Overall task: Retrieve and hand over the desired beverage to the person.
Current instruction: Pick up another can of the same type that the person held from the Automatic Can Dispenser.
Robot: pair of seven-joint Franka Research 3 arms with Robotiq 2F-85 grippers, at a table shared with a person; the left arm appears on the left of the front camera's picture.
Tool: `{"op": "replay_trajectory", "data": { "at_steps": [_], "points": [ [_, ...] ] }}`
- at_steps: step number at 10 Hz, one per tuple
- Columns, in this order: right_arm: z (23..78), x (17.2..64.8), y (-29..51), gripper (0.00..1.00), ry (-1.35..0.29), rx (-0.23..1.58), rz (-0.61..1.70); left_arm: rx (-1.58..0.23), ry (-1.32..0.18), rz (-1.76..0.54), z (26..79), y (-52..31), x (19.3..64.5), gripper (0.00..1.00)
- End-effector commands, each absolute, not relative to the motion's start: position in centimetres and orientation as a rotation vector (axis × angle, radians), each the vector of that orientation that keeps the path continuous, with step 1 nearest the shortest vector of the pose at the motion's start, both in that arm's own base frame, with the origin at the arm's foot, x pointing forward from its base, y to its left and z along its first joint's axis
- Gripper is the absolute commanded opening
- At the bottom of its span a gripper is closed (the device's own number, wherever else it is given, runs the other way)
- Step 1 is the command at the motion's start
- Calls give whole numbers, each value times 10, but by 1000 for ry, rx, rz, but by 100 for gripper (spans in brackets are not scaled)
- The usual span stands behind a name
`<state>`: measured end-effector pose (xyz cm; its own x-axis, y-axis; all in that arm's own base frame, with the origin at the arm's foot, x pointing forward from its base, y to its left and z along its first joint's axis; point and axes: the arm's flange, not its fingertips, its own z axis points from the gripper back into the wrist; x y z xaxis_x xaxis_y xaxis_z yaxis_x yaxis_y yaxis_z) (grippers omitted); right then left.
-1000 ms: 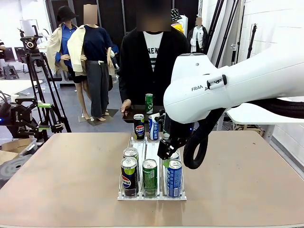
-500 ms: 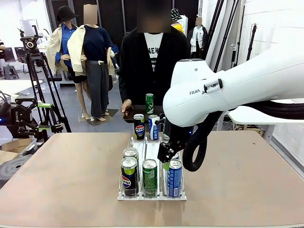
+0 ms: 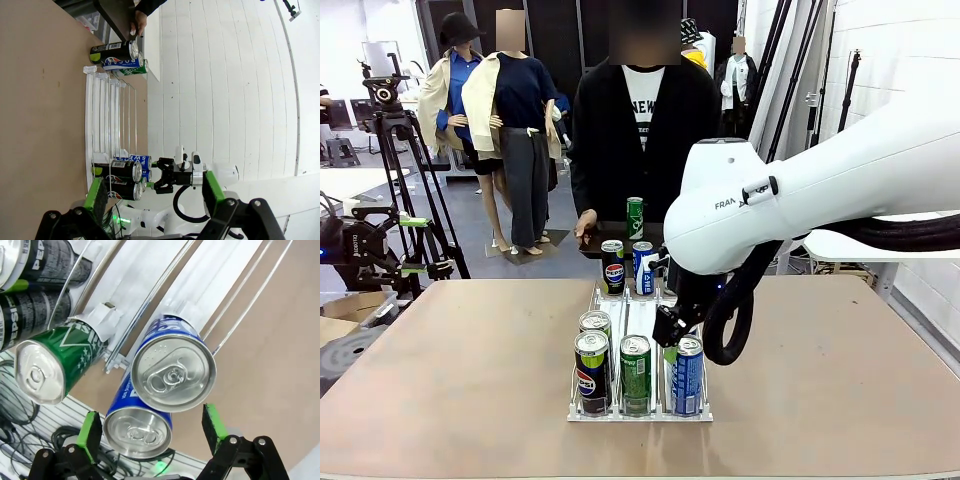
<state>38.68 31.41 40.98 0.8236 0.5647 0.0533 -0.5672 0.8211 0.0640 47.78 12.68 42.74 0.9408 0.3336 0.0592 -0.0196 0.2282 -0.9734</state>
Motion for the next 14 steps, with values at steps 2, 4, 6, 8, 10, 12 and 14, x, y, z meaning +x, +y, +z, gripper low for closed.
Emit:
{"op": "replay_trajectory", "data": {
  "at_steps": [2, 4, 6, 8, 10, 12, 14],
  "points": [
    [400, 392, 318, 100, -45, 93, 588, -1332, -276, 243, 429, 127, 477, 100],
    [397, 391, 320, 100, -28, 87, 597, -1332, -276, 243, 429, 127, 477, 100],
    [398, 390, 321, 94, -22, 79, 612, -1332, -276, 243, 429, 127, 477, 100],
    [398, 389, 321, 70, -30, 75, 626, -1332, -276, 243, 429, 127, 477, 100],
    [400, 388, 322, 34, -30, 66, 635, -1332, -276, 243, 429, 127, 477, 100],
    [400, 387, 322, 0, -26, 57, 638, -1332, -276, 243, 429, 127, 477, 100],
    [401, 387, 321, 0, -18, 82, 630, -1332, -276, 243, 429, 127, 477, 100]
  ]
}}
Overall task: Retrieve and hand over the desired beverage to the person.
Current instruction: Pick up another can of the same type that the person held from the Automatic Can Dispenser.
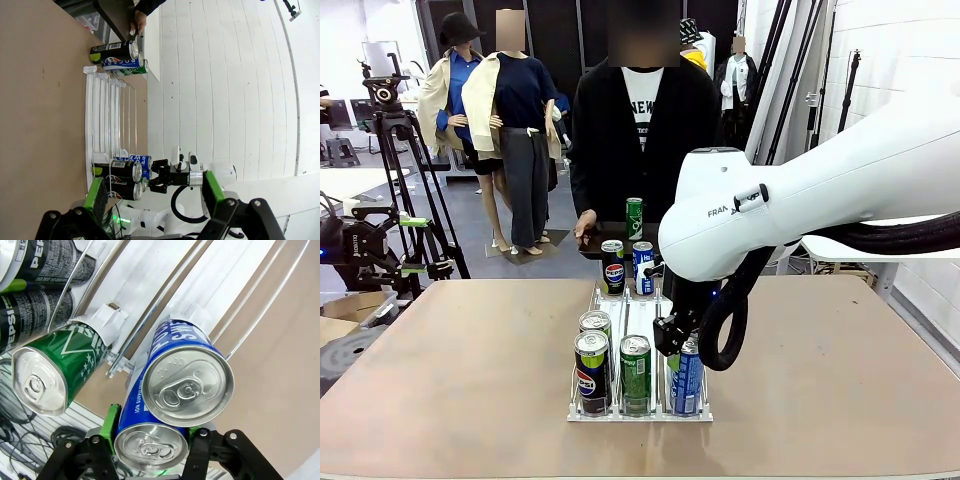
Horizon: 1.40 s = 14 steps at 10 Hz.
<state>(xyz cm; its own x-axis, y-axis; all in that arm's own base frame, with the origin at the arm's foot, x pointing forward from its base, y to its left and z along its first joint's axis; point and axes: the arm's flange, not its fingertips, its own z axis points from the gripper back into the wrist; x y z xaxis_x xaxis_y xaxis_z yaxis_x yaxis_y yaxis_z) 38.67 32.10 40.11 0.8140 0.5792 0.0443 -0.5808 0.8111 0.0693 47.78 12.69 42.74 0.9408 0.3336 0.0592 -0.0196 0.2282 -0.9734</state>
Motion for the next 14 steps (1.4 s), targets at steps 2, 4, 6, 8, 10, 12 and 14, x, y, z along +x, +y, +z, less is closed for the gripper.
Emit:
{"op": "replay_trajectory", "data": {
  "at_steps": [2, 4, 6, 8, 10, 12, 14],
  "points": [
    [401, 387, 321, 0, -21, 81, 620, -1332, -276, 243, 429, 127, 477, 100],
    [401, 387, 321, 0, -21, 81, 620, -1332, -276, 243, 429, 127, 477, 100],
    [401, 387, 321, 0, -21, 81, 620, -1332, -276, 243, 429, 127, 477, 100],
    [401, 387, 321, 0, -21, 81, 619, -1332, -276, 243, 429, 127, 477, 100],
    [428, 381, 317, 0, -21, 107, 662, -1332, -276, 243, 429, 127, 477, 100],
    [460, 369, 315, 0, -16, 86, 693, -1332, -276, 243, 429, 127, 477, 100],
    [493, 356, 314, 0, -15, 39, 739, -1332, -276, 243, 429, 127, 477, 100]
  ]
}}
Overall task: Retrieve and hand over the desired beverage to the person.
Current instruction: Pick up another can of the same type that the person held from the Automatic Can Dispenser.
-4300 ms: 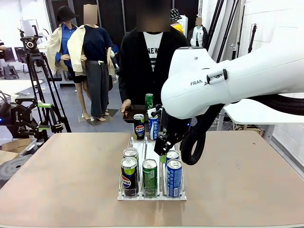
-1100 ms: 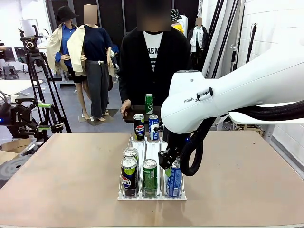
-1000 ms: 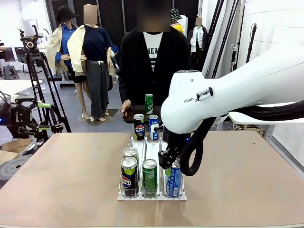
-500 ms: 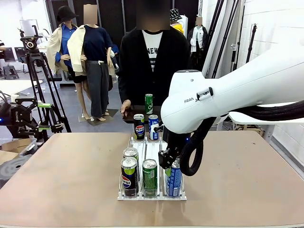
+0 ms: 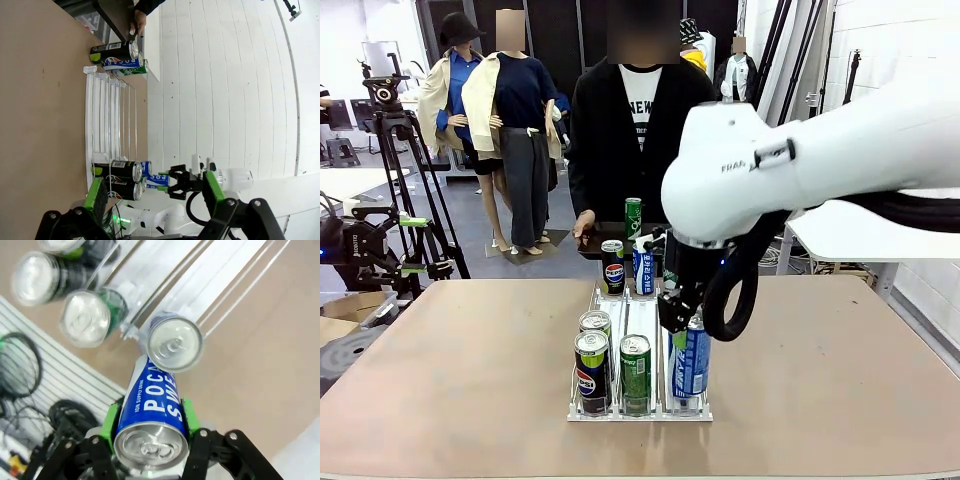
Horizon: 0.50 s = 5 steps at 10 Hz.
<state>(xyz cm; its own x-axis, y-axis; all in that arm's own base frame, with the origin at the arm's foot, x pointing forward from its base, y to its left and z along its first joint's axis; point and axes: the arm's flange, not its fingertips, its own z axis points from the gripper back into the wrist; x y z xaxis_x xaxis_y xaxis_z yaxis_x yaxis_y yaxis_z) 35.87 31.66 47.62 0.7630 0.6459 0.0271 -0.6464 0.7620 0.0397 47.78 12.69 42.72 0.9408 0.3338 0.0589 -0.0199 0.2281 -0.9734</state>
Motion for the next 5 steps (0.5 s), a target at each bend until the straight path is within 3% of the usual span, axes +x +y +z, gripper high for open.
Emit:
{"op": "replay_trajectory", "data": {
  "at_steps": [1, 5],
  "points": [
    [508, 350, 315, 0, -12, 28, 762, -1332, -276, 243, 429, 127, 477, 100],
    [559, 337, 320, 0, -27, -42, 747, -1332, -276, 243, 429, 127, 477, 100]
  ]
}}
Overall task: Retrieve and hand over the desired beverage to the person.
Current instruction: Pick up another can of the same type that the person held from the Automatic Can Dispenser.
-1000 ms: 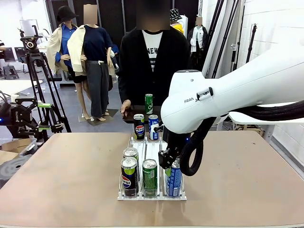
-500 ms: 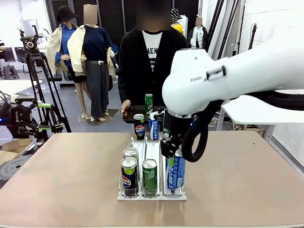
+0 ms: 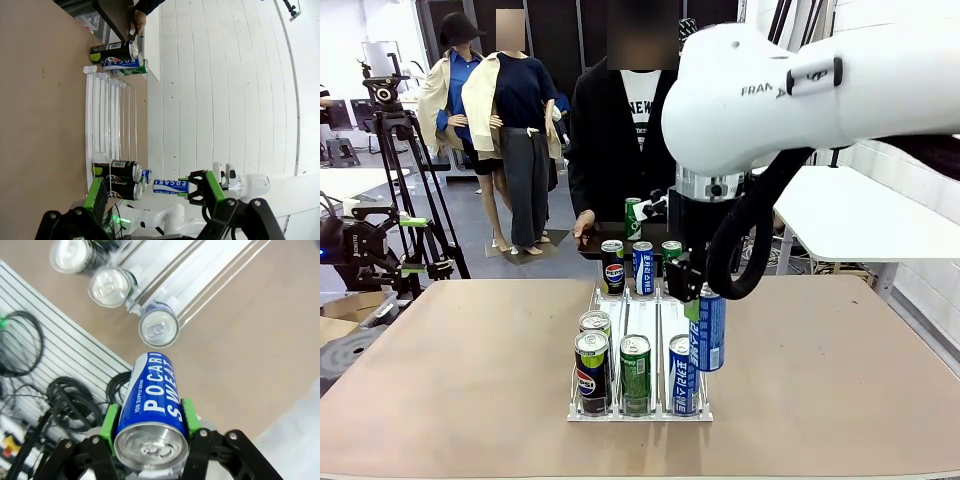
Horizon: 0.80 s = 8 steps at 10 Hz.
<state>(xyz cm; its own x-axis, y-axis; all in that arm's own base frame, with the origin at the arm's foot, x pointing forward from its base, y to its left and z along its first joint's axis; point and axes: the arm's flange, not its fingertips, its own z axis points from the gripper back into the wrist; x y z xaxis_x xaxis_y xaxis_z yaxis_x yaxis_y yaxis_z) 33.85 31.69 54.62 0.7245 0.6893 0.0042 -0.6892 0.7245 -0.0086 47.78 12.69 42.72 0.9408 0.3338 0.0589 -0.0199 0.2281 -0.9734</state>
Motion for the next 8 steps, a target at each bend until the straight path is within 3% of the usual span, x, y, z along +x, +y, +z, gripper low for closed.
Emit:
{"op": "replay_trajectory", "data": {
  "at_steps": [1, 4, 8],
  "points": [
    [573, 332, 322, 0, -53, -70, 745, -1332, -276, 243, 429, 127, 477, 100],
    [598, 335, 303, 0, -71, -81, 756, -1332, -276, 243, 429, 127, 477, 100],
    [616, 339, 217, 0, -154, -51, 730, -1332, -276, 243, 429, 127, 477, 100]
  ]
}}
